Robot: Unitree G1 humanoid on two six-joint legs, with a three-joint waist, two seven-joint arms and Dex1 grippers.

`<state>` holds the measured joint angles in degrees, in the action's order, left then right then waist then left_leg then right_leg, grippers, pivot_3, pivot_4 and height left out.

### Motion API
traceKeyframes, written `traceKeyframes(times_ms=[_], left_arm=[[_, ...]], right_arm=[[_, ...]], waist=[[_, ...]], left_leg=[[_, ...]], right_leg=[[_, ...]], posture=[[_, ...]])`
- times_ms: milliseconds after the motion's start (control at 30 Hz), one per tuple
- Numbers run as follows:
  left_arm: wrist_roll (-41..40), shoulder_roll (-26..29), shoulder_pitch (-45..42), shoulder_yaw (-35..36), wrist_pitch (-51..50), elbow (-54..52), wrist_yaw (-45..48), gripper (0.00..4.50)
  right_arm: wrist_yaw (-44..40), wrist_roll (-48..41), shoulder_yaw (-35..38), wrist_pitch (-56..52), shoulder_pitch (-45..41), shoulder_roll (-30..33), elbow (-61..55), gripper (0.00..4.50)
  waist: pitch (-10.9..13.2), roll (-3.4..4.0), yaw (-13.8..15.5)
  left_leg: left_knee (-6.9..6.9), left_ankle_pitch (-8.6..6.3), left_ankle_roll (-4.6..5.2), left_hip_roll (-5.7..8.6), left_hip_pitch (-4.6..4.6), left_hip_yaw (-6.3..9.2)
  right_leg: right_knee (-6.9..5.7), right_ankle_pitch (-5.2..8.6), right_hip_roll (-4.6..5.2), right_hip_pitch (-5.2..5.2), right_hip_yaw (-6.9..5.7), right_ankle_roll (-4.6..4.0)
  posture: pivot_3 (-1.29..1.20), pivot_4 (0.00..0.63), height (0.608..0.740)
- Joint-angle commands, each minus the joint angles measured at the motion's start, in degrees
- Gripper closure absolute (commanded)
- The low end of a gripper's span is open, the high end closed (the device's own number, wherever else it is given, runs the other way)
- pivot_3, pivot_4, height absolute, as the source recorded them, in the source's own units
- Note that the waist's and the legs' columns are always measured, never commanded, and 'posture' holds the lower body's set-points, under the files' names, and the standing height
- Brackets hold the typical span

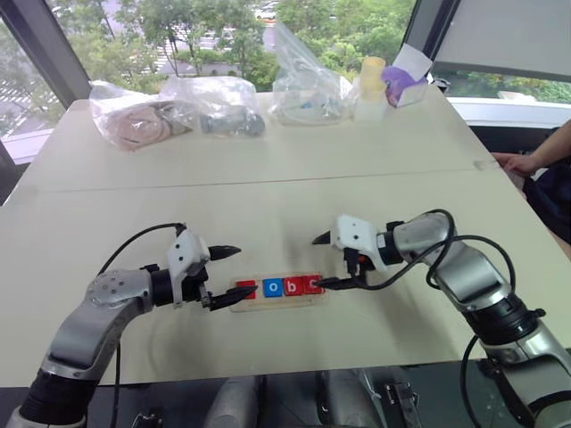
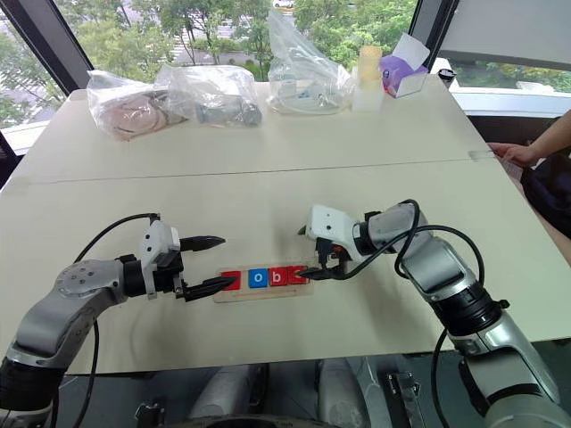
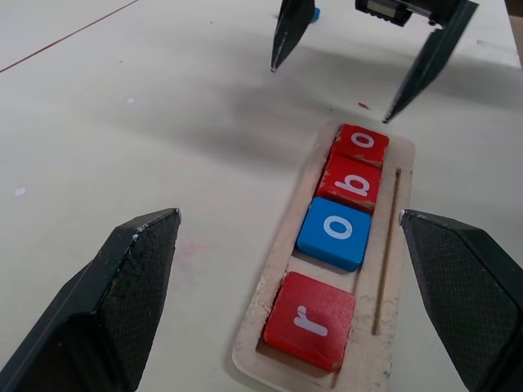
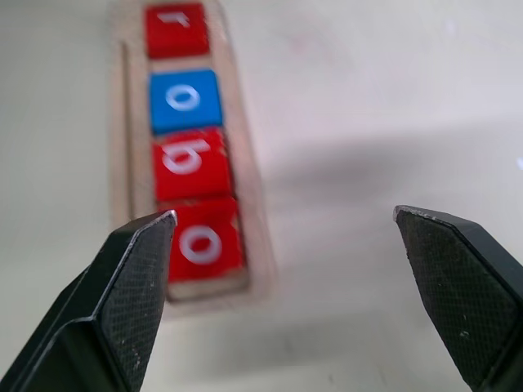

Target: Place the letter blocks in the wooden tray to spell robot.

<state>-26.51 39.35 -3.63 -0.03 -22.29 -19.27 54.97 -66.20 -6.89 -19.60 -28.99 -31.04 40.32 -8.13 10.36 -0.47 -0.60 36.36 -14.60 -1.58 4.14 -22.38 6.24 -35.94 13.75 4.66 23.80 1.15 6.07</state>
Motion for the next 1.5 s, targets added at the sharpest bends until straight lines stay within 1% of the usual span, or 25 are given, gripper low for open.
traceKeyframes(times_ms=[33, 267, 667, 900, 1500], left_arm=[[-0.6, 0.2, -0.7, 0.6, 0.1, -1.6, 0.2, 0.00], [-0.8, 0.6, -0.2, 0.9, 0.0, -2.1, 0.4, 0.00], [-1.9, 0.9, -0.1, 1.6, -1.0, -3.6, 0.9, 0.00], [-3.0, 3.5, 1.8, 2.4, -0.5, -4.7, 3.8, 0.00], [-2.6, 2.9, 0.8, 2.4, -0.7, -4.4, 2.7, 0.00]], right_arm=[[0.2, 0.9, 1.2, 2.2, -0.8, 1.0, 1.3, 0.09], [-0.1, 2.3, 0.1, 4.5, 0.1, 1.1, 2.8, 0.09], [0.4, 3.4, -1.4, 5.4, 1.3, -0.7, 2.8, 0.09], [1.1, 3.5, -1.8, 5.0, 0.6, -2.7, 3.2, 0.09], [1.8, 4.3, -2.7, 5.9, 0.0, -5.2, 3.5, 0.09]], waist=[[0.0, 0.00, 0.0], [0.0, 0.00, -0.1], [0.0, 0.00, -0.1], [0.0, 0.00, -0.1], [0.0, 0.00, -0.1]], left_leg=[[0.00, 0.00, 0.00, 0.00, 0.00, 0.00], [-0.02, 0.00, 0.00, -0.01, 0.00, 0.00], [-0.01, 0.01, -0.02, -0.01, 0.00, 0.00], [-0.03, 0.01, -0.02, -0.02, 0.00, -0.01], [-0.03, 0.02, -0.03, -0.01, 0.00, -0.01]], right_leg=[[0.00, 0.00, 0.00, 0.00, 0.00, 0.00], [-0.04, 0.00, 0.00, 0.05, 0.02, 0.00], [-0.06, 0.00, -0.01, 0.05, 0.02, 0.00], [-0.06, 0.00, -0.01, 0.08, 0.04, -0.01], [-0.07, 0.00, -0.03, 0.08, 0.04, -0.01]], posture=[[0.00, 0.150, 0.740], [0.00, 0.150, 0.740], [0.00, 0.150, 0.740], [0.00, 0.150, 0.740], [0.00, 0.150, 0.740]])
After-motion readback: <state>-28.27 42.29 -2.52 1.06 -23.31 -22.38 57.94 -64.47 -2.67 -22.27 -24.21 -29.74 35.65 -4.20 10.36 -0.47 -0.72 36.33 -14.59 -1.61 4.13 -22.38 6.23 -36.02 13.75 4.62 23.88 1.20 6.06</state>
